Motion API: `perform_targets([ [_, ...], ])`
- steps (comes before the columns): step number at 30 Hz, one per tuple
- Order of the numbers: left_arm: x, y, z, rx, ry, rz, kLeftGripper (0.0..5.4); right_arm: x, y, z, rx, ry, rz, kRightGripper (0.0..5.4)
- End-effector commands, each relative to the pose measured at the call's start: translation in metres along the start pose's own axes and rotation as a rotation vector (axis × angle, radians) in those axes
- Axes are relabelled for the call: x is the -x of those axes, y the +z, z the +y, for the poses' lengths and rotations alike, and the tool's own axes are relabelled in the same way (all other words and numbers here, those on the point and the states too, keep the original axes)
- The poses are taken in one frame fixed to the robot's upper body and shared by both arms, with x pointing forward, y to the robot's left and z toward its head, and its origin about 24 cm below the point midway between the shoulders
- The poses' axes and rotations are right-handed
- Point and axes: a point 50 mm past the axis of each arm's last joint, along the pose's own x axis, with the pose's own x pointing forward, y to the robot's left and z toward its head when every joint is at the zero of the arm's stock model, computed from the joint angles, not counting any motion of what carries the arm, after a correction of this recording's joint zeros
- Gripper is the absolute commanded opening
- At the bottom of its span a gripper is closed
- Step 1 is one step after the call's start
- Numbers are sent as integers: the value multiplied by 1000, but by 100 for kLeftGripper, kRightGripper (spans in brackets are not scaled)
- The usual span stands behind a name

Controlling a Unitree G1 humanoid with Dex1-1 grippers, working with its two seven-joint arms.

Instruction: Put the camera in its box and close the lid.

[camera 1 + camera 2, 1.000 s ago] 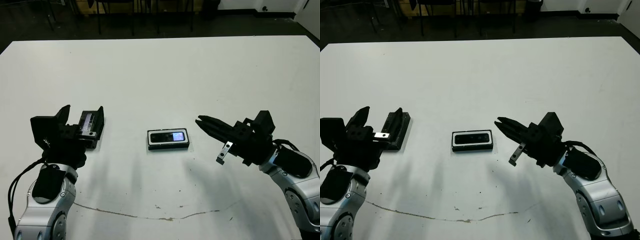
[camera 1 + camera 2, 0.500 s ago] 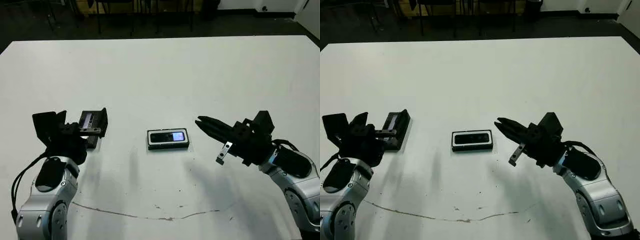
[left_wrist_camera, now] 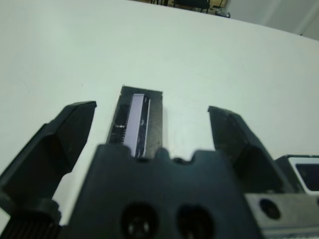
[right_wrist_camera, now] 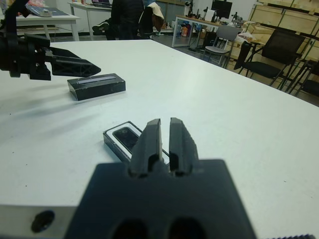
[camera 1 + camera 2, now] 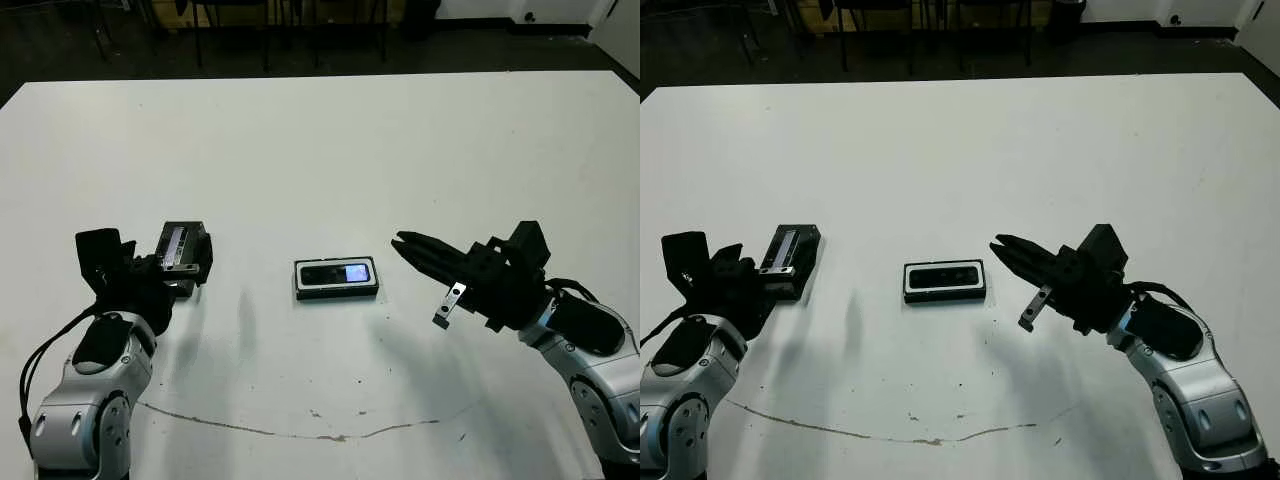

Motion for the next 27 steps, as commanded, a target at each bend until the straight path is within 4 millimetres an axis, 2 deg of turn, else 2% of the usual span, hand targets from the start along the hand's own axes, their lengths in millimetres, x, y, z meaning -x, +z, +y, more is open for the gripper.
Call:
perform_targets([
  [1, -2, -6, 5, -11, 14, 39, 538, 3, -4, -1, -14, -5, 30, 0],
  [27, -12, -29, 19, -8, -3, 138, 538, 3, -6, 0, -5, -1, 13, 0],
])
